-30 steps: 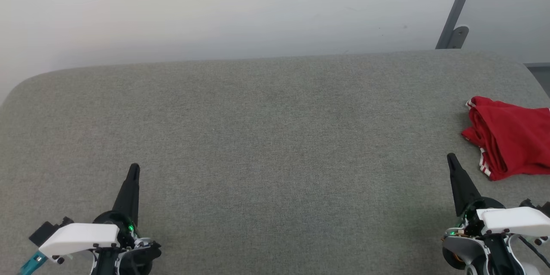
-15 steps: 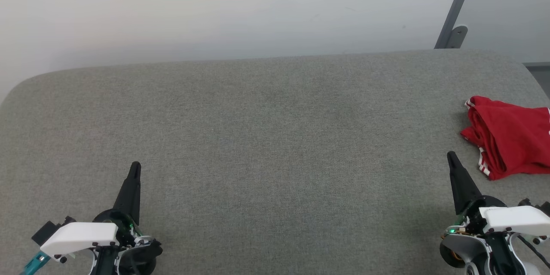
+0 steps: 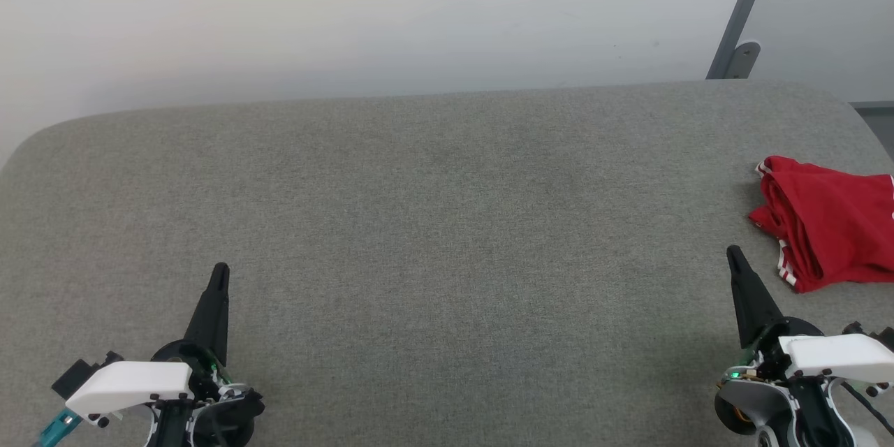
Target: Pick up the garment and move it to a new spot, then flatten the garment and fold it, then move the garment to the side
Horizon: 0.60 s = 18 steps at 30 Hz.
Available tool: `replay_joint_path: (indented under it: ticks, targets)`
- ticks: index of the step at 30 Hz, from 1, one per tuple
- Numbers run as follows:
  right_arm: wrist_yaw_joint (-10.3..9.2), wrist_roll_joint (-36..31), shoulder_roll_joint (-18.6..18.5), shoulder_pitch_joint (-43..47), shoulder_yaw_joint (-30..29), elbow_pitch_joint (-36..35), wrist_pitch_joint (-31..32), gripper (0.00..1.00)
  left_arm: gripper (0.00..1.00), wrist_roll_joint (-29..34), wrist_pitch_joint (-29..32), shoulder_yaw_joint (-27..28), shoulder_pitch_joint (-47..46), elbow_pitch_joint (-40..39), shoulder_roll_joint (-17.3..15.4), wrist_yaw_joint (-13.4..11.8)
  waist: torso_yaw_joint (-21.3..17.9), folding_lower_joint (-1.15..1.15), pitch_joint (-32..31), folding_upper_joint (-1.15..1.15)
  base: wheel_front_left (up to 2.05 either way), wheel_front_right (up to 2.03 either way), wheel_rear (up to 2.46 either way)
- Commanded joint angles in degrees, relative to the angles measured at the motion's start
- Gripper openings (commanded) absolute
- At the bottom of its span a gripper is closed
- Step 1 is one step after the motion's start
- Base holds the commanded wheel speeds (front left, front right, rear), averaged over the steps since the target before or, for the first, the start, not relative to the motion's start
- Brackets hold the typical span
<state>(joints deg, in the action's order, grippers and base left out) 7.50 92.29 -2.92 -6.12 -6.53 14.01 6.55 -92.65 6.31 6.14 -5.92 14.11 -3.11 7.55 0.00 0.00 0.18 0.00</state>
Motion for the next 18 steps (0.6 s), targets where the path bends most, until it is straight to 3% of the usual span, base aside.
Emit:
replay_joint_path:
  ticks: [1, 18]
  targets:
    - [-0.02, 0.2, 0.1, -0.2, 0.0, 0.1, 0.1, 0.00, 0.00, 0.0, 0.2, 0.2, -0.7, 0.0, 0.1, -0.1, 0.0, 0.00, 0.0, 0.00, 0.00, 0.00, 0.00]
    - [-0.02, 0.2, 0.1, -0.2, 0.0, 0.1, 0.1, 0.00, 0.00, 0.1, 0.3, 0.3, -0.7, 0.0, 0.2, -0.1, 0.0, 0.00, 0.0, 0.00, 0.00, 0.00, 0.00]
